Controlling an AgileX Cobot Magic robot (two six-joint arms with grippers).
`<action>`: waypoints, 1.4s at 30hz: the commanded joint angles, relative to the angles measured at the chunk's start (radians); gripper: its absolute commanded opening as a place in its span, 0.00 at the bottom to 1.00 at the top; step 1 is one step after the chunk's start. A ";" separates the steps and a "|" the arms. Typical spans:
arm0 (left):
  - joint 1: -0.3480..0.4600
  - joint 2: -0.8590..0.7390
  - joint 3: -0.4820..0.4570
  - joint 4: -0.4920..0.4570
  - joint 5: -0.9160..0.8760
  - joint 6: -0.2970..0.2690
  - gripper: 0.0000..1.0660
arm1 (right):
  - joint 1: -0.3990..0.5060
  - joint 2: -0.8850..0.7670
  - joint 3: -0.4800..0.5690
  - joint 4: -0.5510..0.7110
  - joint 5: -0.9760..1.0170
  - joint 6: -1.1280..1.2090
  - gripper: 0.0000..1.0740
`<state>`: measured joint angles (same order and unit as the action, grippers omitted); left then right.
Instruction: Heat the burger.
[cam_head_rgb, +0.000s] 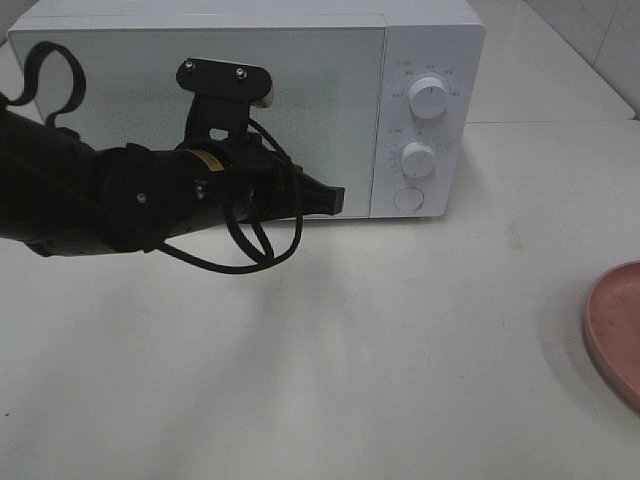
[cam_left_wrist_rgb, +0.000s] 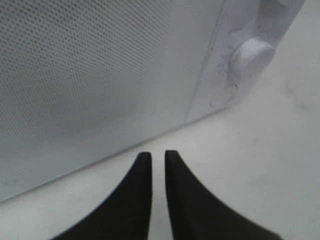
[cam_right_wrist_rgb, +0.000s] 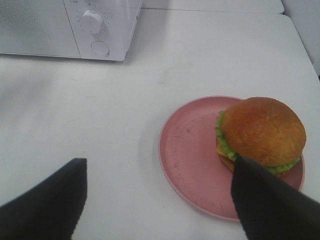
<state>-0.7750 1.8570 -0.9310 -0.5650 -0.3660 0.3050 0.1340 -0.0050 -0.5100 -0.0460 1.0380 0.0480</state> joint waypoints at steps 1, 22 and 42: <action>-0.005 -0.032 0.006 0.004 0.125 0.000 0.34 | -0.005 -0.025 0.005 0.005 -0.006 -0.011 0.71; 0.039 -0.312 0.006 0.217 1.039 -0.099 0.95 | -0.005 -0.025 0.005 0.005 -0.006 -0.011 0.71; 0.729 -0.604 0.006 0.475 1.502 -0.305 0.94 | -0.005 -0.025 0.005 0.005 -0.006 -0.011 0.71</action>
<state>-0.0520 1.2630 -0.9310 -0.0930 1.1160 0.0200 0.1340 -0.0050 -0.5100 -0.0460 1.0380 0.0480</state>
